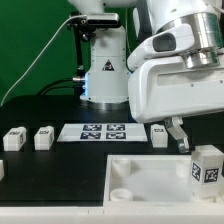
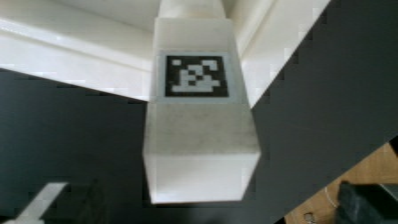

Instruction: Assemble one leg

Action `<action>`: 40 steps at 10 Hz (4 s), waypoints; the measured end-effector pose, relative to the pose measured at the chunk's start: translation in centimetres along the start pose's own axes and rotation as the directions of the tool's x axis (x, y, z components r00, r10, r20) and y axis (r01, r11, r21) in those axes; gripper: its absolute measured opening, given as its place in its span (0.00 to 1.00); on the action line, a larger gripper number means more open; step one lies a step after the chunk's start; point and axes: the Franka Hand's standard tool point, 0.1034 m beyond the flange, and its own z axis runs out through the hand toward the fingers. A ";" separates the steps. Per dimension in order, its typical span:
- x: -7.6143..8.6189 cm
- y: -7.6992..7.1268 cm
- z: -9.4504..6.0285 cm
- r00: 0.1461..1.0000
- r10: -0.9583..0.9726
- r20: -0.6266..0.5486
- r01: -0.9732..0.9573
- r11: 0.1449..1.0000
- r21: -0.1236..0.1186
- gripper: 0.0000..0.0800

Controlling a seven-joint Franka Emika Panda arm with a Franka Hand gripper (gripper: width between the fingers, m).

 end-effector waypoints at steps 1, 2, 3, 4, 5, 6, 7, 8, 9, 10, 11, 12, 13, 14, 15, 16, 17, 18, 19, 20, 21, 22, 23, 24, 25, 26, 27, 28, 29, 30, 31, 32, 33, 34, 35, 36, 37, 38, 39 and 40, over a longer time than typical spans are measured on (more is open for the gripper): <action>-0.8 -0.3 0.1 0.994 0.012 0.108 -0.016 0.999 0.031 0.81; -0.7 -0.6 -0.2 0.973 0.039 0.228 -0.053 0.997 0.055 0.81; -0.5 -0.5 -0.2 0.949 0.059 0.309 -0.082 0.995 0.063 0.81; -0.8 -0.4 0.0 0.923 0.083 0.376 -0.114 0.992 0.061 0.81; -1.5 -0.4 -0.1 0.877 0.089 0.472 -0.137 0.988 0.068 0.81; -1.3 -0.3 0.2 0.858 0.086 0.507 -0.144 0.987 0.075 0.81; -1.4 -0.4 0.2 0.845 0.083 0.528 -0.148 0.986 0.081 0.81; -1.3 -0.4 0.2 0.848 0.085 0.523 -0.148 0.986 0.080 0.81; -1.4 -0.3 0.3 0.848 0.085 0.524 -0.148 0.986 0.080 0.81; -1.5 0.0 0.6 0.845 0.095 0.527 -0.156 0.985 0.073 0.81; -1.6 0.5 1.1 0.843 0.101 0.528 -0.161 0.985 0.069 0.81; -1.7 0.8 1.5 0.844 0.105 0.527 -0.164 0.984 0.066 0.81; -1.9 0.7 1.7 0.843 0.105 0.528 -0.164 0.984 0.066 0.81; -1.9 0.5 1.7 0.843 0.101 0.529 -0.161 0.984 0.069 0.81; -1.9 0.4 1.7 0.843 0.100 0.528 -0.160 0.985 0.070 0.81; -1.8 0.4 1.7 0.844 0.099 0.527 -0.159 0.985 0.071 0.81; -1.9 0.4 1.7 0.844 0.099 0.528 -0.160 0.985 0.071 0.70; -1.9 0.4 1.7 0.844 0.099 0.528 -0.160 0.985 0.071 0.53; -1.9 0.4 1.7 0.844 0.099 0.528 -0.160 0.985 0.070 0.53; -2.0 0.9 1.7 0.842 0.102 0.529 -0.160 0.985 0.063 0.37; -2.0 0.9 1.7 0.842 0.103 0.529 -0.160 0.985 0.063 0.37; -2.0 0.9 1.7 0.838 0.129 0.531 -0.183 0.982 0.050 0.37; -2.0 0.9 1.7 0.838 0.126 0.531 -0.181 0.982 0.051 0.37; -2.0 0.9 1.7 0.838 0.129 0.531 -0.183 0.982 0.050 0.37; -2.0 0.9 1.7 0.814 0.232 0.533 -0.273 0.962 -0.002 0.37; -2.1 0.7 1.8 0.763 0.379 0.523 -0.399 0.913 -0.079 0.37; -2.2 0.6 1.9 0.687 0.531 0.496 -0.530 0.833 -0.158 0.37; -2.2 0.4 1.9 0.609 0.639 0.470 -0.620 0.753 -0.220 0.37; -2.2 0.1 2.0 0.507 0.743 0.437 -0.706 0.649 -0.283 0.37; -2.3 -0.1 2.2 0.441 0.797 0.412 -0.748 0.580 -0.321 0.37; -2.3 -0.5 2.3 0.317 0.876 0.365 -0.812 0.449 -0.372 0.37; -2.2 -0.7 2.3 0.219 0.919 0.329 -0.845 0.347 -0.407 0.37; -1.9 -0.8 2.2 0.146 0.945 0.293 -0.861 0.267 -0.432 0.37; -1.8 -1.0 2.2 0.086 0.961 0.262 -0.869 0.201 -0.452 0.37; -1.8 -1.0 2.2 0.119 0.953 0.279 -0.865 0.237 -0.442 0.37; -1.8 -1.0 2.2 0.148 0.944 0.293 -0.861 0.269 -0.432 0.48; -1.8 -1.0 2.2 0.149 0.944 0.294 -0.861 0.270 -0.431 0.65; -1.7 -1.0 2.2 0.275 0.894 0.353 -0.829 0.406 -0.384 0.76; -1.8 -1.0 2.2 0.395 0.824 0.405 -0.778 0.535 -0.330 0.76; -1.9 -1.0 2.2 0.498 0.745 0.444 -0.714 0.643 -0.278 0.80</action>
Offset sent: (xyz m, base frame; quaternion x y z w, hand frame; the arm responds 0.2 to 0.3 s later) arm 0.0075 -0.0212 -0.0063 -0.0339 -0.1889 0.0518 0.9800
